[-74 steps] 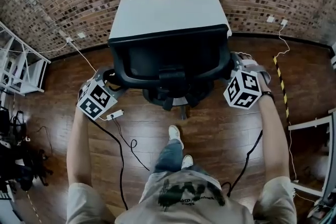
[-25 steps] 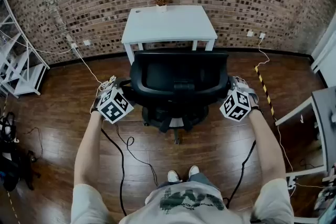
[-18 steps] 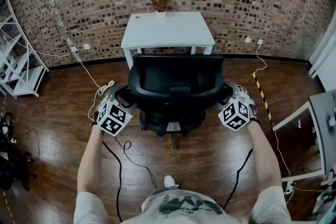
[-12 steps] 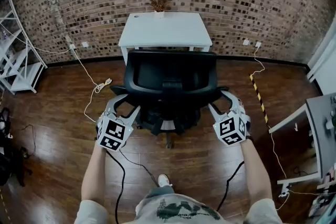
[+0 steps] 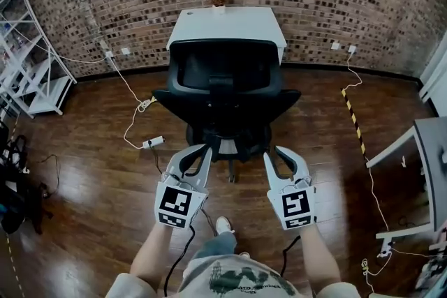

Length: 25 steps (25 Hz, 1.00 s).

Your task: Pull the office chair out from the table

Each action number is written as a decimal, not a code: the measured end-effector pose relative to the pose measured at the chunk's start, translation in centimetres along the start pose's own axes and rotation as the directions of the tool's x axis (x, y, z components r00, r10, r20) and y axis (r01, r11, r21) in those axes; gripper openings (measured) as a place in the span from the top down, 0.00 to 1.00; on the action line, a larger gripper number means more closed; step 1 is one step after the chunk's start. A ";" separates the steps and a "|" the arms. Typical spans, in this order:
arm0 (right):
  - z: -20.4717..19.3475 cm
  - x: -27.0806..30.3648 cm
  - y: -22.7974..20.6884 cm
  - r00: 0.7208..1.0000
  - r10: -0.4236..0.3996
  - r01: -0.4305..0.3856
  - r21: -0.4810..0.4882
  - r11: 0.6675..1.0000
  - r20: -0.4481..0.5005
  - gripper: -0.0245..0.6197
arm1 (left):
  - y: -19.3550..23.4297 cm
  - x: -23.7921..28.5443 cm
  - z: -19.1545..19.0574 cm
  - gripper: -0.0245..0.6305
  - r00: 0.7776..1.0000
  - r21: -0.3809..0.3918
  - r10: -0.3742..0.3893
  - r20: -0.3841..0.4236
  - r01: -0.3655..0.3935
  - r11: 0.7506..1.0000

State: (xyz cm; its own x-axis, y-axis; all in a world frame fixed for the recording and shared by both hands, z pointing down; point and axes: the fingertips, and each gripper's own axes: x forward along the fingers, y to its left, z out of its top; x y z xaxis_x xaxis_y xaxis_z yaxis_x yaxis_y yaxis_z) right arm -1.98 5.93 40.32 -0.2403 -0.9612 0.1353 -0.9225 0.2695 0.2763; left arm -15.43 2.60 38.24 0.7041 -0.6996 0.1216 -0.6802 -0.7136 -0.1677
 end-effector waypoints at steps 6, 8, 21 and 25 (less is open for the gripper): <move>2.3 -4.0 3.5 0.995 0.006 -0.018 0.119 0.993 0.100 0.92 | -4.7 -3.4 0.7 0.94 1.000 -0.095 0.008 0.030 -0.005 0.995; 2.8 -5.0 4.6 0.992 0.003 -0.020 0.140 0.990 0.126 0.96 | -5.6 -4.6 0.9 0.94 0.999 -0.147 0.024 0.045 -0.017 0.989; 3.4 -9.2 10.6 0.982 0.076 -0.131 0.344 0.930 0.170 0.96 | -10.2 -9.3 0.3 0.94 0.995 -0.321 0.070 0.071 -0.043 0.946; 3.7 -10.0 10.5 0.984 0.075 -0.128 0.338 0.932 0.164 0.96 | -10.7 -9.8 0.7 0.94 0.995 -0.344 0.069 0.074 -0.040 0.938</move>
State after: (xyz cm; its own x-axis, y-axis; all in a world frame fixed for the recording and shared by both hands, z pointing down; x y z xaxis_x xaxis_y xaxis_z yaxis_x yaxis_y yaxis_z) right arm -10.34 18.16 38.30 -0.3554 -0.9347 -0.0025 -0.9316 0.3544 -0.0812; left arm -14.88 17.09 38.12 0.6686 -0.7427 0.0375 -0.7362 -0.6540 0.1739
